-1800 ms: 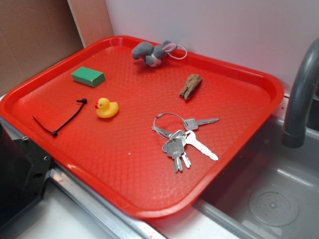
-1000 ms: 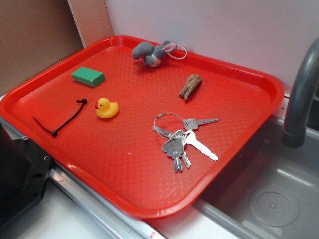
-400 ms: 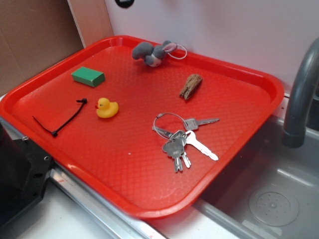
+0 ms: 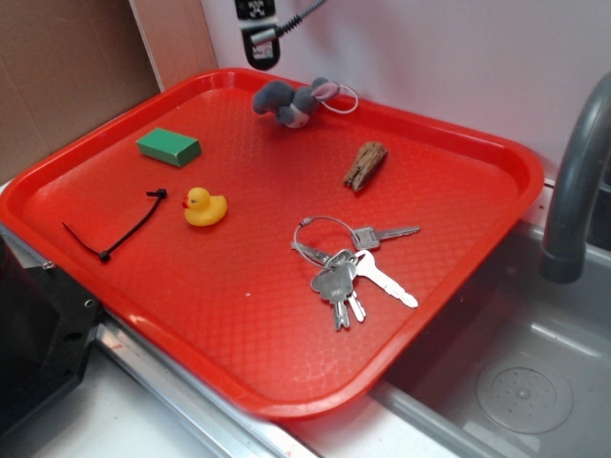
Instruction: Grab the gray animal.
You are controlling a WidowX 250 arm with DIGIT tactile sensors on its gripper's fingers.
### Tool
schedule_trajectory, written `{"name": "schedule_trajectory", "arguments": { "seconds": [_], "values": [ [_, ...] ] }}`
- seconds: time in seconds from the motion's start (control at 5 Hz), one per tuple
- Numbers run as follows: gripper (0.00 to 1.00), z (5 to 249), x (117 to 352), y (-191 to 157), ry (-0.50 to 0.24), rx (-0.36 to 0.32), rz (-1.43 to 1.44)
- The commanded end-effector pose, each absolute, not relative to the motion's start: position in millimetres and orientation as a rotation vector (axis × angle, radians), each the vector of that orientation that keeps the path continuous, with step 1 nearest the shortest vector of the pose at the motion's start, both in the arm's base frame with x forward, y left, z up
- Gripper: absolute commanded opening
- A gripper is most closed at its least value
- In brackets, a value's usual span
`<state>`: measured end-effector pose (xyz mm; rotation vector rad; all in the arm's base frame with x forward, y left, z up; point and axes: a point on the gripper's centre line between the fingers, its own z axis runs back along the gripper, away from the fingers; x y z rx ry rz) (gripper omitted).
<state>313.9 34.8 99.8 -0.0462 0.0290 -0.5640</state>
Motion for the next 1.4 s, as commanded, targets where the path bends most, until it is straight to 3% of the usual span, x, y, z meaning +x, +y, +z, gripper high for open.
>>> {"name": "schedule_trajectory", "arguments": {
  "seconds": [0.0,0.4,0.6,0.8,1.0,1.2],
  "values": [
    [1.00,76.2,334.3,42.3,0.029,0.003,-0.501],
    [1.00,18.6,326.9,48.1,0.121,0.035,-0.465],
    [0.00,7.3,326.2,51.6,0.145,0.019,-0.446],
    [0.00,15.2,326.4,52.8,0.124,0.004,-0.431],
    [0.00,59.3,314.4,58.3,0.122,0.005,-0.217],
    [0.00,108.4,293.2,55.4,0.075,0.049,-0.020]
  ]
}}
